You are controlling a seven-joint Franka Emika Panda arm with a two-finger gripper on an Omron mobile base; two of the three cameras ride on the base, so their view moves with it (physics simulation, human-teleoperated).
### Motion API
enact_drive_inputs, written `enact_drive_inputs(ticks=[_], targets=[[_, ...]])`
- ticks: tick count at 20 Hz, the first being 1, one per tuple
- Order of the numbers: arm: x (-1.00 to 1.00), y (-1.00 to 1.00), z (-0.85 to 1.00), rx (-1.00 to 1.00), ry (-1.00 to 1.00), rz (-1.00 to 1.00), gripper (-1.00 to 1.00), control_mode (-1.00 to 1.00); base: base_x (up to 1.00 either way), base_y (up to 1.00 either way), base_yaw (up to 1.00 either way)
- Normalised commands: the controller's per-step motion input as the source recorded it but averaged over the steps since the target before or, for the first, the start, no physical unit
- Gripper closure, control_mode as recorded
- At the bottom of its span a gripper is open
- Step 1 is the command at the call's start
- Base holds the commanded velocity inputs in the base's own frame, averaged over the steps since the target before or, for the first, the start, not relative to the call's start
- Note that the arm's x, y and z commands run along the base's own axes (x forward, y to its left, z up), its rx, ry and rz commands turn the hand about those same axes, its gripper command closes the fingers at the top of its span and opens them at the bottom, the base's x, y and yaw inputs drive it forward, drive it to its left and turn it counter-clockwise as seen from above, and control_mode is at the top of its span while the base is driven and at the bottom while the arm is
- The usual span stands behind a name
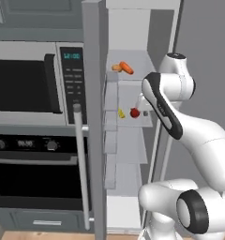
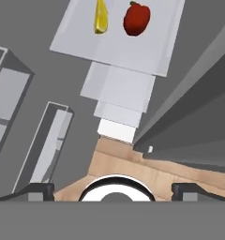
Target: Take the carrot and tangerine from the highest rack and move them to the second highest rack where the bell pepper and lemon wedge are located, to maximize freezer space. Close the freezer door after rearranging.
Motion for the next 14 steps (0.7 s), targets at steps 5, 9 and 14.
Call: enact_drive_inputs(ticks=[5, 9, 14], targets=[[0.0, 0.0, 0.0, 0.0, 0.0, 0.0, -1.0, 1.0, 0.47, -0.2, 0.06], [0.0, 0.0, 0.0, 0.0, 0.0, 0.0, -1.0, 1.0, 0.55, 0.29, 0.0], [0.0, 0.0, 0.0, 0.0, 0.0, 0.0, -1.0, 1.0, 0.23, 0.53, 0.22]])
